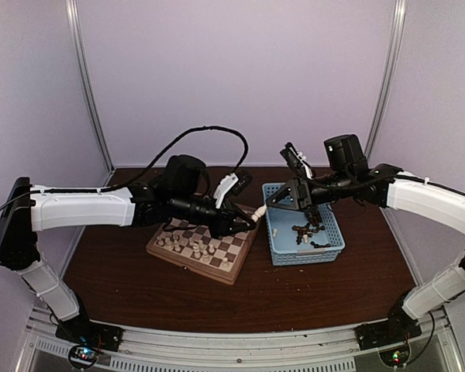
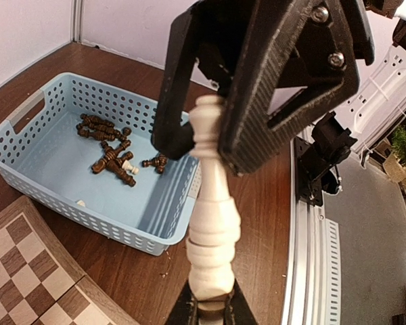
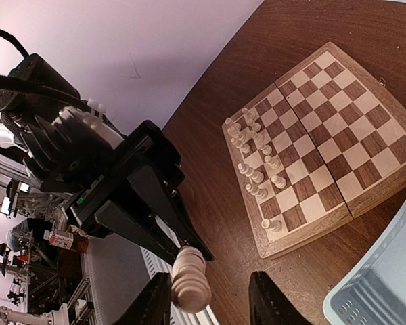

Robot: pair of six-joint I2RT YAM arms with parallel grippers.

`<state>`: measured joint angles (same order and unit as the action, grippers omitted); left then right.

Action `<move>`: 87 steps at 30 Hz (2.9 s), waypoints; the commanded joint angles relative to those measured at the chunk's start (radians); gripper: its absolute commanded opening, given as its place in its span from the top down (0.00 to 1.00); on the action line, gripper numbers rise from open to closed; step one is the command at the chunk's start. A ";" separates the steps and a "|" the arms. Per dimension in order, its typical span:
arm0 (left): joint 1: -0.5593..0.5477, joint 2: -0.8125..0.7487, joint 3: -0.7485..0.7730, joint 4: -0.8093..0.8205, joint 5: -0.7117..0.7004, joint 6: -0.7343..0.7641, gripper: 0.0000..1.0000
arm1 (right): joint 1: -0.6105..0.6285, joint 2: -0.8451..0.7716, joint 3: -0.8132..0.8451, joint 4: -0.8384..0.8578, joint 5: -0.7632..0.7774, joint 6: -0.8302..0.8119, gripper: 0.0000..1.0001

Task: Set up the chess pieces on the board
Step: Pick up the chess piece from the storage box, then place the chess piece on the chessboard.

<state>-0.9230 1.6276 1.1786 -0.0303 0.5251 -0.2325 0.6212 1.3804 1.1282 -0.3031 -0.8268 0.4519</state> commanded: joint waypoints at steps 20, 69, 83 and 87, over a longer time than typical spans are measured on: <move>0.002 -0.010 0.046 -0.016 0.029 0.025 0.99 | -0.011 -0.010 0.016 0.035 -0.072 0.019 0.80; 0.319 -0.413 -0.272 -0.156 -0.252 -0.231 1.00 | 0.126 -0.155 0.030 0.049 -0.058 -0.316 0.97; 0.391 -0.518 -0.270 -0.302 -0.234 -0.232 1.00 | 0.262 -0.020 0.076 0.105 0.157 -0.369 0.98; 0.391 -0.540 -0.278 -0.320 -0.232 -0.227 1.00 | 0.263 0.018 0.089 0.153 0.095 -0.319 1.00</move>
<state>-0.5392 1.1122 0.9077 -0.3290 0.2878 -0.4763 0.8787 1.3708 1.1809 -0.2356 -0.6678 0.0803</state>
